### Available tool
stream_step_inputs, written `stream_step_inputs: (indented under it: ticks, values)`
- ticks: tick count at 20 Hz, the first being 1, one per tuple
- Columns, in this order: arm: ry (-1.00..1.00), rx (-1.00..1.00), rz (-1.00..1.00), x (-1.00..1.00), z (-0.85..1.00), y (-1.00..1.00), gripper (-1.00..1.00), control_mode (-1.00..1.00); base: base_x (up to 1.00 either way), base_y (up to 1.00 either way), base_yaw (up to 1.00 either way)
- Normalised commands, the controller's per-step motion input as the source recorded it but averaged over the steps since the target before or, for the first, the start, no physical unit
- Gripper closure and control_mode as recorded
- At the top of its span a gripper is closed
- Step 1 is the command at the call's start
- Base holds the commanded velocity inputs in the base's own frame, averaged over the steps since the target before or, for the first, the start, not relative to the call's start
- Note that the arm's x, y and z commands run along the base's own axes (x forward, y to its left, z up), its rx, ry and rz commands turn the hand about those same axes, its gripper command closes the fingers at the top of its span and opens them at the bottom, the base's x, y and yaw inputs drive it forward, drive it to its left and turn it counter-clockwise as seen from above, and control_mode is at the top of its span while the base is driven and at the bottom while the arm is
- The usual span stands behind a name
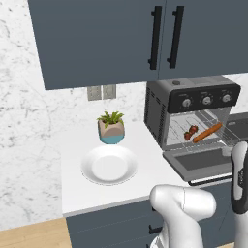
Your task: Pick up the kebab skewer and baguette bread, and place them inside the toaster oven. Close the toaster oven door and start by setting the timer.
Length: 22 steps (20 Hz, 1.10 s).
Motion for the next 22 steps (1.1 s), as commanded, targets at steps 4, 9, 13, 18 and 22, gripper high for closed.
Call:
stream_step_inputs:
  ticks: [4,9,13,18,22]
  values:
    - [-0.01,-0.13,0.04,-0.01,0.02,0.24,-1.00,-1.00,0.00,0.00,0.00]
    - [0.00,-0.05,0.00,0.00,0.01,0.02,-1.00,-1.00,0.00,0.00,0.00]
    - [0.00,-0.01,0.00,0.00,0.00,0.00,-1.00,-1.00,0.00,0.00,0.00]
    - [0.00,0.00,0.00,0.14,0.00,0.02,-1.00,-1.00,0.00,0.00,0.00]
    - [-0.03,0.00,0.01,0.26,0.00,0.00,-1.00,-1.00,0.00,0.00,0.00]
